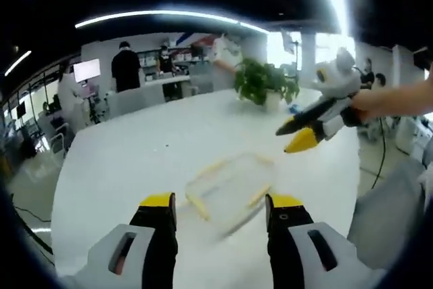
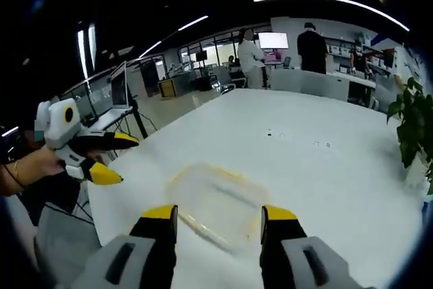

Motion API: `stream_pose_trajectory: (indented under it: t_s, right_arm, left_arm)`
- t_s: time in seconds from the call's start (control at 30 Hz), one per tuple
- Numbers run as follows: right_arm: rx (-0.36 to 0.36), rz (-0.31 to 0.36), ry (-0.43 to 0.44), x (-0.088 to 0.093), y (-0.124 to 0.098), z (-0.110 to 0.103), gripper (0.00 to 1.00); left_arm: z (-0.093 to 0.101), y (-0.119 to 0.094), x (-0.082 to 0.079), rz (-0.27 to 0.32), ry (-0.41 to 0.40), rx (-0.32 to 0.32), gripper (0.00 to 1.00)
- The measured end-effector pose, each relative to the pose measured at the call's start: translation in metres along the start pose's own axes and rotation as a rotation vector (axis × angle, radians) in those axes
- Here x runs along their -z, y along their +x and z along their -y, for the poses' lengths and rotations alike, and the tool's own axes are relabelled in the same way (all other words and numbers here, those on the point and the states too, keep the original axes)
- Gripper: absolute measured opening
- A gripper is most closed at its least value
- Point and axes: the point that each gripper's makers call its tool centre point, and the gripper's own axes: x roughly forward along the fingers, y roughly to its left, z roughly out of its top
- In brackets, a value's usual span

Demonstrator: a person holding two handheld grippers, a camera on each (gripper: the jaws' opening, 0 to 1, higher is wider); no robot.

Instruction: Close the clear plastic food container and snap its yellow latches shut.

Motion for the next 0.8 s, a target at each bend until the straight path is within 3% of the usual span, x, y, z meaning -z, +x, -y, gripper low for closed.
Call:
stream_pose_trajectory:
  t_s: [0.27, 0.67, 0.8]
  right_arm:
    - [-0.008, 0.031, 0.023, 0.004, -0.020, -0.017, 0.48]
    - [0.032, 0.040, 0.030, 0.024, -0.037, -0.023, 0.48]
    - [0.063, 0.073, 0.054, 0.028, -0.049, -0.022, 0.48]
  left_arm:
    - [-0.005, -0.033, 0.000, 0.052, -0.047, -0.059, 0.52]
    - [0.000, -0.049, 0.024, 0.031, -0.070, -0.076, 0.53]
    - [0.001, -0.056, 0.028, 0.033, -0.068, -0.080, 0.53]
